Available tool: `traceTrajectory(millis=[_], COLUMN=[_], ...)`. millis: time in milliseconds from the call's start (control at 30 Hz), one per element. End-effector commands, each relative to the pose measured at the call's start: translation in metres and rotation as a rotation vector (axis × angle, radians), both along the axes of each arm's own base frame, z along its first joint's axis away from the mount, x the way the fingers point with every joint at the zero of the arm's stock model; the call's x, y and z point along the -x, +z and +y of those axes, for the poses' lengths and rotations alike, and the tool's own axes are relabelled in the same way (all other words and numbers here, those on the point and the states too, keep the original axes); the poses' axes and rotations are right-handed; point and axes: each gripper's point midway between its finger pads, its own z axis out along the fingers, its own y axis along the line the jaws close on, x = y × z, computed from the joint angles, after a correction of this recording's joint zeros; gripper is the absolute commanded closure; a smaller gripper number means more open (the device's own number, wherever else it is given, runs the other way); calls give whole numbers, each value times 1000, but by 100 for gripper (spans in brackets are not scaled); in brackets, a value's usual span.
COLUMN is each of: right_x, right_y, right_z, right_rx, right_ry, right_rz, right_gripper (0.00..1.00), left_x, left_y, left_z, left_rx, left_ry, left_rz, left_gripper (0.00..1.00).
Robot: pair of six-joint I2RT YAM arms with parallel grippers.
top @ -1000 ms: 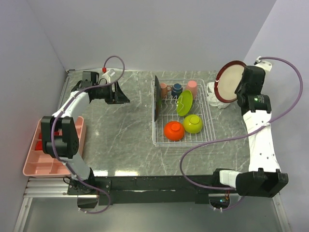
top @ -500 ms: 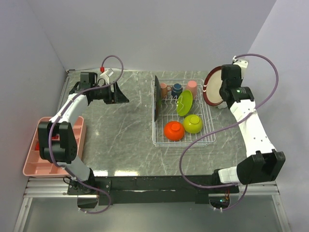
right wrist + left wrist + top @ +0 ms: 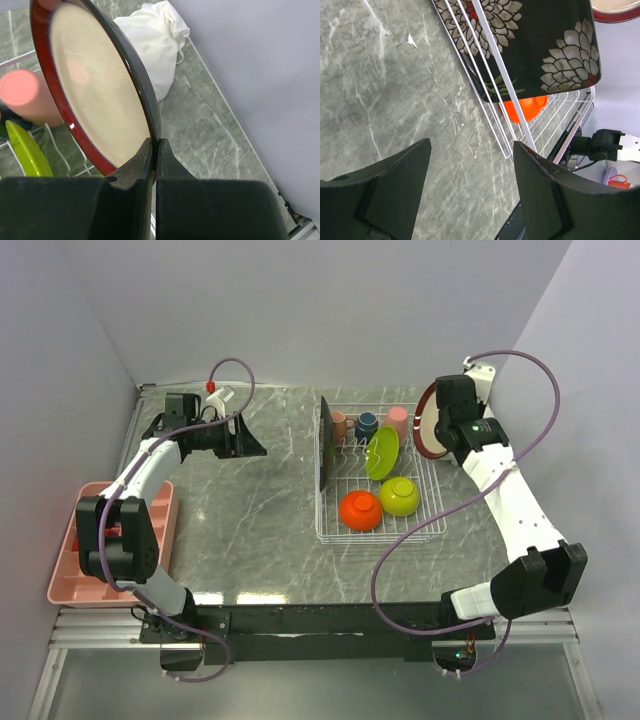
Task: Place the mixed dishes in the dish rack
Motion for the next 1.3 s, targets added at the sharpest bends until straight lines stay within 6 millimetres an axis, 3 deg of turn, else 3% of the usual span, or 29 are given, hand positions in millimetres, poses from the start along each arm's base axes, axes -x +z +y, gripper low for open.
traceTrajectory(millis=[0, 333, 700, 1267], right_x=[-19, -20, -30, -7], right_y=[60, 51, 21, -24], right_z=[0, 5, 13, 33], right_rx=[-41, 4, 45, 33], right_ry=[-87, -96, -78, -69], right_rz=[-265, -232, -160, -59], right_gripper=[100, 100, 100, 100], left_x=[0, 2, 2, 3], left_y=[19, 19, 17, 11], left_z=[3, 4, 8, 8], left_rx=[0, 29, 46, 63], left_ry=[5, 0, -2, -15], left_rz=[-81, -70, -56, -21], left_gripper=[27, 27, 27, 27])
